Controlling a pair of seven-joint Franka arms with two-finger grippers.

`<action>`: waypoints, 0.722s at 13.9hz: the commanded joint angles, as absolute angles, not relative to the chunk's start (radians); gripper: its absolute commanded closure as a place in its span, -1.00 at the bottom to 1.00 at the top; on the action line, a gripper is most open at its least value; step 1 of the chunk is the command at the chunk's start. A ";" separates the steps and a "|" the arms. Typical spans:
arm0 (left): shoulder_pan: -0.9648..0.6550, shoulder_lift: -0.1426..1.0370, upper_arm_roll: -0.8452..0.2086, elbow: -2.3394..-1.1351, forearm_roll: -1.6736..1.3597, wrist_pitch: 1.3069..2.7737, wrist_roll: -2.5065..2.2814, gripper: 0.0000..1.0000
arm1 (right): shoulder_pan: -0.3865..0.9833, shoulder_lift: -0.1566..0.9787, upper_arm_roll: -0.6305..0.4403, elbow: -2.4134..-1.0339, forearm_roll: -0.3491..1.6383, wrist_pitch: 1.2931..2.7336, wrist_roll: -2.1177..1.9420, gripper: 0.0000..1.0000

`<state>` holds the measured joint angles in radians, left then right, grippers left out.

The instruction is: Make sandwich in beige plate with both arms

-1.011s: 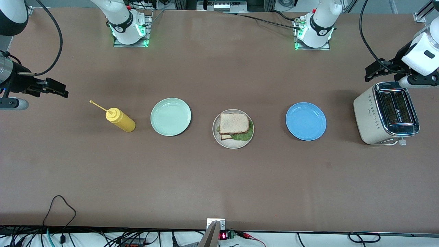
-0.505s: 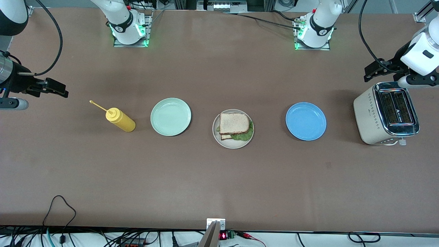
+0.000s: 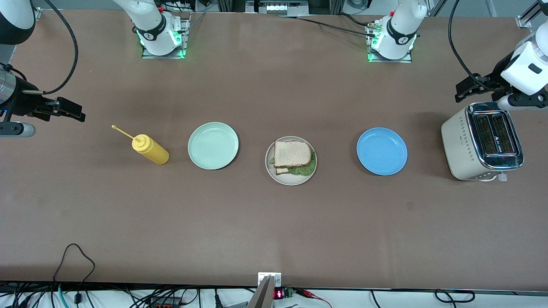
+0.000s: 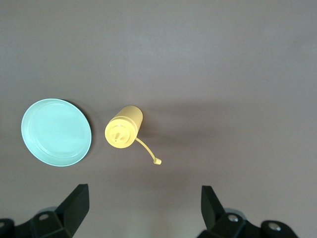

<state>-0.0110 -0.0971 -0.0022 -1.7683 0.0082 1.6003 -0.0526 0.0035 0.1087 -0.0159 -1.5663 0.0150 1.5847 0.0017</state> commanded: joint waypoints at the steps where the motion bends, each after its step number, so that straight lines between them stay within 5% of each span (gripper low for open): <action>1: -0.006 -0.115 -0.001 -1.773 0.023 1.592 -0.058 -1.00 | 0.002 0.098 -0.017 -1.574 0.018 1.583 0.002 -1.00; 10: -0.002 -0.123 0.000 -1.778 0.026 1.594 -0.045 -1.00 | 0.002 0.098 -0.017 -1.574 0.018 1.582 0.002 -1.00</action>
<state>-0.0040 -0.1032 0.0005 -1.7683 0.0082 1.6003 -0.0526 0.0035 0.1087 -0.0159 -1.5663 0.0150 1.5847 0.0017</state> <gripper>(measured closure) 0.000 0.000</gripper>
